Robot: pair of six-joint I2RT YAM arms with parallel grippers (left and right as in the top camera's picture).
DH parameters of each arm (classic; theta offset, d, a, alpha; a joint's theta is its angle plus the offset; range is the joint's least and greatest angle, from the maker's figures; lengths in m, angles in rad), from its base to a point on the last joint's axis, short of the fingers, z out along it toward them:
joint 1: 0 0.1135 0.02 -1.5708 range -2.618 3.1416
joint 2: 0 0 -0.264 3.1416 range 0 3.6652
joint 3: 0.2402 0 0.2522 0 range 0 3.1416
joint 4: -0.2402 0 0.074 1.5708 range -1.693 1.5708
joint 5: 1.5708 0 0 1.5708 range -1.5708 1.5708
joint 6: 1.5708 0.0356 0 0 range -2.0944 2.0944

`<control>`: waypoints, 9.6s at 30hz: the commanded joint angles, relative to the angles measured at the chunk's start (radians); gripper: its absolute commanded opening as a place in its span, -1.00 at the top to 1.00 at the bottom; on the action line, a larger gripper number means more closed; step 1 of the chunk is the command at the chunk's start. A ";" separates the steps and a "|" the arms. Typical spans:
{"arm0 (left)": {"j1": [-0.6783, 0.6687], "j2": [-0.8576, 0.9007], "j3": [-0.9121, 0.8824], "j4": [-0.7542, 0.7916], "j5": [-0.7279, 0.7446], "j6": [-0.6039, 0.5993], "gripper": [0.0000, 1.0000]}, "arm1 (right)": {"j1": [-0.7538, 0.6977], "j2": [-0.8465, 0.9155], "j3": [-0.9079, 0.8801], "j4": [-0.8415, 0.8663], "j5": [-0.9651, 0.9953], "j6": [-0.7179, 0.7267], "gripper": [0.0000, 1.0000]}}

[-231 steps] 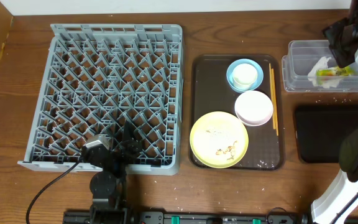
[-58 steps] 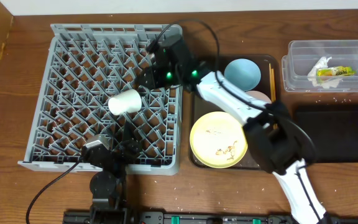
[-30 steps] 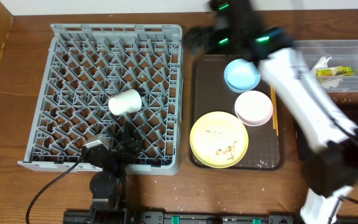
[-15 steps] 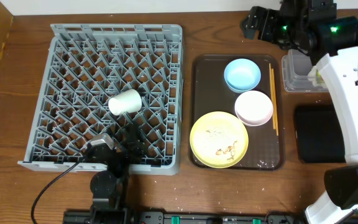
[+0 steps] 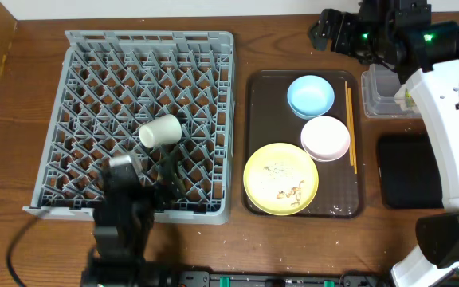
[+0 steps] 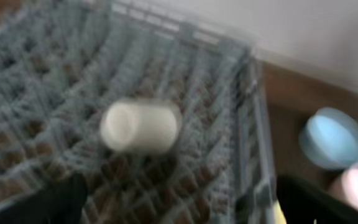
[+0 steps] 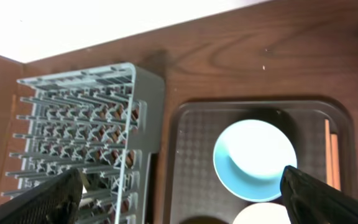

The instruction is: Sort waste into correct bins and load items into the dishwasher

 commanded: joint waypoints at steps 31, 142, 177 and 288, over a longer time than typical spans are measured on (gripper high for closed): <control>0.325 0.790 0.441 -0.203 -0.050 -0.216 0.84 | -0.008 0.000 0.005 -0.003 0.003 -0.001 -0.99; 0.854 0.604 0.460 -0.306 0.102 -0.323 -0.99 | 0.229 0.207 -0.031 0.045 0.208 -0.079 -0.97; 0.854 0.604 0.460 -0.306 0.101 -0.323 -1.00 | 0.267 0.422 0.069 0.165 0.196 -0.002 0.98; 0.854 0.604 0.459 -0.306 0.101 -0.323 -1.00 | 0.589 0.483 0.103 0.720 0.403 -0.269 0.98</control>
